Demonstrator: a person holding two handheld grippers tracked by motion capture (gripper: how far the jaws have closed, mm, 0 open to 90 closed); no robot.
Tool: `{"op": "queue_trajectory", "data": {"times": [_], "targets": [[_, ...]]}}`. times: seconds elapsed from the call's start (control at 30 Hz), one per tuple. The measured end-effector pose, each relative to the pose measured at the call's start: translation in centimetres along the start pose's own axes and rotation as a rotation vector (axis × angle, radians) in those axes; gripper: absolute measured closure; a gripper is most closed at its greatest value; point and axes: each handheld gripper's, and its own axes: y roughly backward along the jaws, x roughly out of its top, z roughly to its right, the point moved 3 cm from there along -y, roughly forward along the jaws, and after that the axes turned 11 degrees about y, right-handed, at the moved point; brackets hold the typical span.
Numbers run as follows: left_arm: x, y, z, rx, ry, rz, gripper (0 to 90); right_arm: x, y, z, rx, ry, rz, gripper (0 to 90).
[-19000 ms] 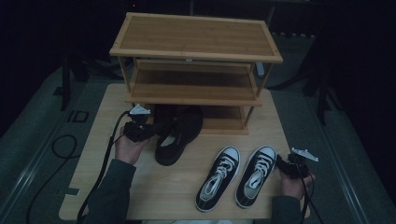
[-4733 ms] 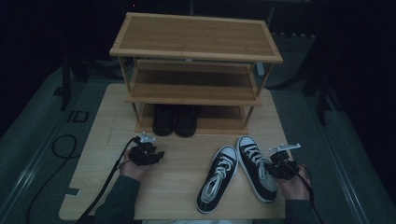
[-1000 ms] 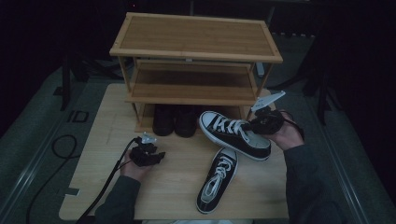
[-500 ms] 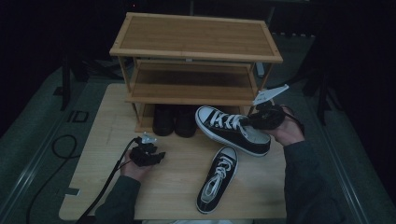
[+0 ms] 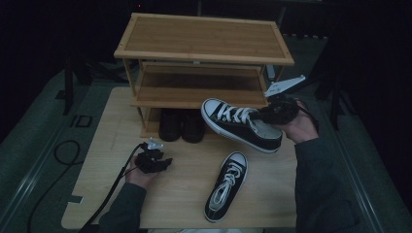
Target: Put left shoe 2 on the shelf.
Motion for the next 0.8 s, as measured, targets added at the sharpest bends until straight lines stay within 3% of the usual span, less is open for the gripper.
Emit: {"op": "queue_trajectory", "data": {"times": [0.27, 0.8], "targets": [[0.0, 0.0, 0.0, 0.0, 0.0, -0.001, 53.1, 1.1, -0.2, 1.2, -0.041, -0.04, 0.007, 87.5], [0.0, 0.0, 0.0, -0.001, 0.0, -0.001, 53.1, 3.0, -3.1, 2.9, -0.147, -0.19, 0.033, 87.4]]}}
